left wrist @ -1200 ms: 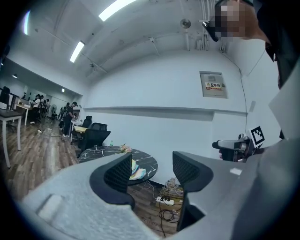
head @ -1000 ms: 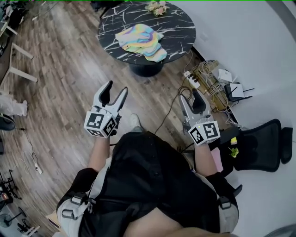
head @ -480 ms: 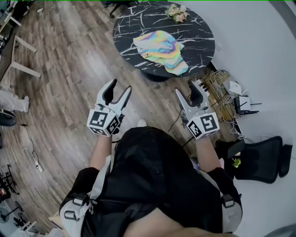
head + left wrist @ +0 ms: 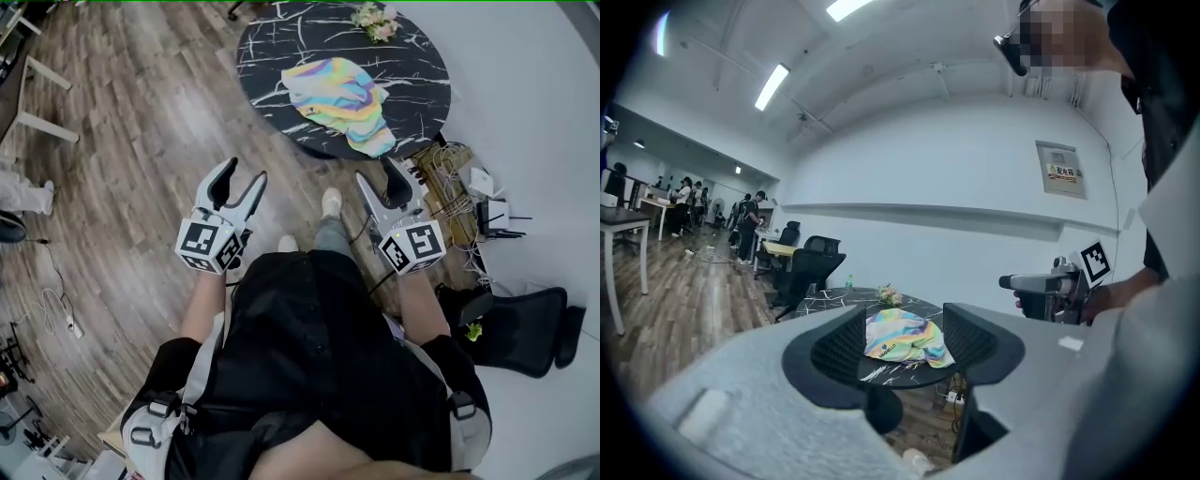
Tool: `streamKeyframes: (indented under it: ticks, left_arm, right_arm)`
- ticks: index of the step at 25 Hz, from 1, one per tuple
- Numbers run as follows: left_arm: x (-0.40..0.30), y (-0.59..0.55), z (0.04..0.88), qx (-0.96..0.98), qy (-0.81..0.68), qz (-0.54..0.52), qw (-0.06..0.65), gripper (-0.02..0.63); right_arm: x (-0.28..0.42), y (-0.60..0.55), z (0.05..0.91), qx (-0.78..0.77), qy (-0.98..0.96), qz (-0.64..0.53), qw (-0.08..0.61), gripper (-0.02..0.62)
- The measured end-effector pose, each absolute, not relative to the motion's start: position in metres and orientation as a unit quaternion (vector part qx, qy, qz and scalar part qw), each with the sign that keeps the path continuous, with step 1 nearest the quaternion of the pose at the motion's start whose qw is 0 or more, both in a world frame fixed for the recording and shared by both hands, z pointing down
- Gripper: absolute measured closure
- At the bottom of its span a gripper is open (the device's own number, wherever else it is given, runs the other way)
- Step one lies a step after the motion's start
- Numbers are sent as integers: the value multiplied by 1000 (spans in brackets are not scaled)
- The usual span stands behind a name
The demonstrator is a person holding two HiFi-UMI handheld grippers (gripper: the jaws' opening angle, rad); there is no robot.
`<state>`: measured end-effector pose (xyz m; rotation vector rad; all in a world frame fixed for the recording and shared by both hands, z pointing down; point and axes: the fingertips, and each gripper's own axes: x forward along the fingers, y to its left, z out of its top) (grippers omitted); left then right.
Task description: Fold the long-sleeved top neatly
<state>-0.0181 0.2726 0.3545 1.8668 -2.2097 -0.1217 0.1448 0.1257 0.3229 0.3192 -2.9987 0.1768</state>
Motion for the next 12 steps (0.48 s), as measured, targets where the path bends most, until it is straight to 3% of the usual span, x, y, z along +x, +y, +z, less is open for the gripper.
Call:
streamKeyframes:
  ticks: [12]
  left_arm:
    - [-73, 208, 345, 631, -767, -24, 115, 348]
  right_arm:
    - [55, 45, 356, 43, -992, 46, 109, 350]
